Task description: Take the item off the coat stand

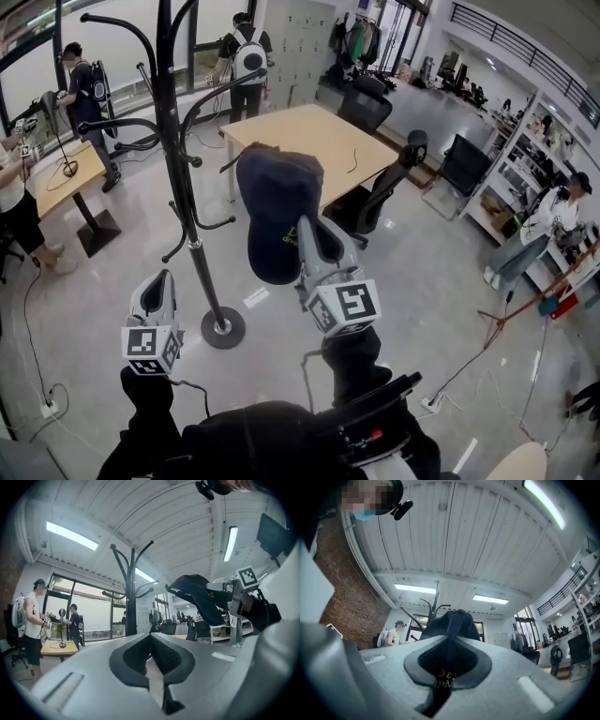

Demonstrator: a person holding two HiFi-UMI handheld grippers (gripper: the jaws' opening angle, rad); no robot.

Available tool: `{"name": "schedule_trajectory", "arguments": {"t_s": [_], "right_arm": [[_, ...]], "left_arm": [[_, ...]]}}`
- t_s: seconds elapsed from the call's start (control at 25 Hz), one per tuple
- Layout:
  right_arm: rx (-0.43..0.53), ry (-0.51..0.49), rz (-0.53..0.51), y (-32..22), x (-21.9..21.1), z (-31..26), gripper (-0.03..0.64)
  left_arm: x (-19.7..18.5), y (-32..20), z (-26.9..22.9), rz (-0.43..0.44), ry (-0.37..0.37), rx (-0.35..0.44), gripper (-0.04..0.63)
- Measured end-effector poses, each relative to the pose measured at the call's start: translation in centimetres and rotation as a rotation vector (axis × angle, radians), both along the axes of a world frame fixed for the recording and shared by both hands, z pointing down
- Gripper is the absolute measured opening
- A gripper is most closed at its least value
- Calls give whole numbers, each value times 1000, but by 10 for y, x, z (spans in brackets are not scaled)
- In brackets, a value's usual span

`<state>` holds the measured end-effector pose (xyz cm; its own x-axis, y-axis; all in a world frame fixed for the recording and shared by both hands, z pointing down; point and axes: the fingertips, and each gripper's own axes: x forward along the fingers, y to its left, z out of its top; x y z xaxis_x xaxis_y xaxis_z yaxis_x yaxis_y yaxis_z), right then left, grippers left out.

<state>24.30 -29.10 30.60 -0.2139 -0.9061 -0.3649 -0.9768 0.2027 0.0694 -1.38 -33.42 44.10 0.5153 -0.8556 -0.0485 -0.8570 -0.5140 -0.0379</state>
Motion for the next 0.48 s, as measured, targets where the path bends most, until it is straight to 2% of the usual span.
{"name": "schedule_trajectory", "arguments": {"t_s": [0.48], "right_arm": [[-21,30,-11,9,-5,30,13]], "left_arm": [[10,14,-2,2,-14,30,3]]}}
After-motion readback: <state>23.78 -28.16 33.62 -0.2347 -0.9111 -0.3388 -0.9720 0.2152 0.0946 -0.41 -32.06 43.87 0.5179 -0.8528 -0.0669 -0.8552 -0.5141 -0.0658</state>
